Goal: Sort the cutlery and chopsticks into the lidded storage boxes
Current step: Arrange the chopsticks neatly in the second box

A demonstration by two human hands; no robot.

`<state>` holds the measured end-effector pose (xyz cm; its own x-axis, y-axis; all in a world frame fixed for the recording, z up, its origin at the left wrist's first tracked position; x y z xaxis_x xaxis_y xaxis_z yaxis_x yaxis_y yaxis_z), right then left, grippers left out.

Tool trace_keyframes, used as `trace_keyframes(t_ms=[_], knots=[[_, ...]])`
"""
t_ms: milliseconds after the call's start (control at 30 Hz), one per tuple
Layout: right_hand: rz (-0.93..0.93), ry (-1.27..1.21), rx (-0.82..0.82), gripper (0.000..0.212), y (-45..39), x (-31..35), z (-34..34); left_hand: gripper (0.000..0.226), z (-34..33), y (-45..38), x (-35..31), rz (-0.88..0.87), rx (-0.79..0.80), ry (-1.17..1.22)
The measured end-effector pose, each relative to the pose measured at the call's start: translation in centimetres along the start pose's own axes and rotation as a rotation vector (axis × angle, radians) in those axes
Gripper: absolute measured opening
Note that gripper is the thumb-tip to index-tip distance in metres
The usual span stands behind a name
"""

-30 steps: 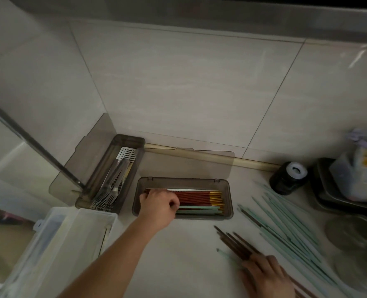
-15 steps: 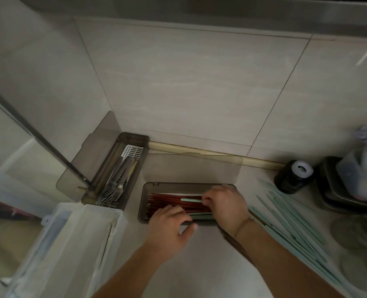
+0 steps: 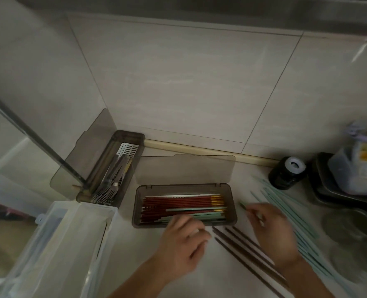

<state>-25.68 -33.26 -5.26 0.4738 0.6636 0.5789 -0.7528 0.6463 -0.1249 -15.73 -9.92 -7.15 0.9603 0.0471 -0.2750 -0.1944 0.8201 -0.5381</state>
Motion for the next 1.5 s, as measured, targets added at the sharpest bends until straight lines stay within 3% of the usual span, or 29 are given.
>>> trace_keyframes(t_ms=[100, 167, 267, 467, 767, 867, 967, 1033, 1133, 1267, 1367, 1500], knots=[[-0.253, 0.145, -0.036, 0.025, 3.1, -6.6, 2.0, 0.009, -2.4, -1.1, -1.7, -0.144, 0.138, 0.067], [-0.317, 0.217, -0.04, 0.026, 4.5, -8.9, 2.6, 0.011, -3.8, -2.5, -2.7, -0.163, 0.192, 0.127], [-0.249, 0.289, -0.091, 0.023, 5.7, -9.8, 2.9, 0.013, -5.8, -5.4, -4.0, -0.144, 0.231, 0.188], [-0.175, 0.353, -0.177, 0.002, 6.4, -9.5, 3.5, 0.022, -8.9, -10.8, -6.1, -0.085, 0.431, 0.062], [-0.138, 0.443, -0.044, 0.02, 7.7, -8.1, 3.7, 0.023, -11.3, -12.1, -8.3, -0.125, 0.635, -0.082], [-0.178, 0.404, -0.066, 0.006, 7.9, -8.5, 3.9, 0.03, -11.8, -12.1, -8.9, -0.104, 0.652, -0.12], [-0.262, 0.381, -0.083, 0.016, 7.8, -9.4, 4.2, 0.031, -12.0, -12.6, -9.2, -0.092, 0.665, -0.127], [-0.23, 0.421, -0.108, 0.008, 7.8, -9.5, 4.3, 0.03, -12.0, -13.1, -9.3, -0.116, 0.677, -0.131], [-0.175, 0.482, -0.115, 0.025, 7.8, -9.3, 4.2, 0.028, -12.2, -13.5, -9.3, -0.177, 0.715, -0.162], [-0.171, 0.492, -0.135, 0.026, 8.0, -8.7, 4.2, 0.023, -11.3, -13.7, -9.1, -0.255, 0.688, -0.14], [-0.139, 0.378, -0.198, 0.025, 8.2, -8.2, 4.8, 0.018, -9.5, -13.3, -8.7, -0.304, 0.566, -0.019], [-0.181, 0.119, -0.299, 0.032, 8.0, -8.1, 6.2, 0.03, -6.3, -10.7, -5.9, -0.141, 0.338, 0.117]])
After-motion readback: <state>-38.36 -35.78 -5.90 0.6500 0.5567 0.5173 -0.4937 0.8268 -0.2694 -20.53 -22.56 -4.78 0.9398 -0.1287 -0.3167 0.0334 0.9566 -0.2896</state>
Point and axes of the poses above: each hand's wrist, its own y-axis away from the middle knuckle, its own z-axis out of the back of the hand, x = y × z, the point moved 1 cm from there along -y, towards the middle knuckle, and after that the axes turned 13 degrees about -z, right-handed, at the moved point
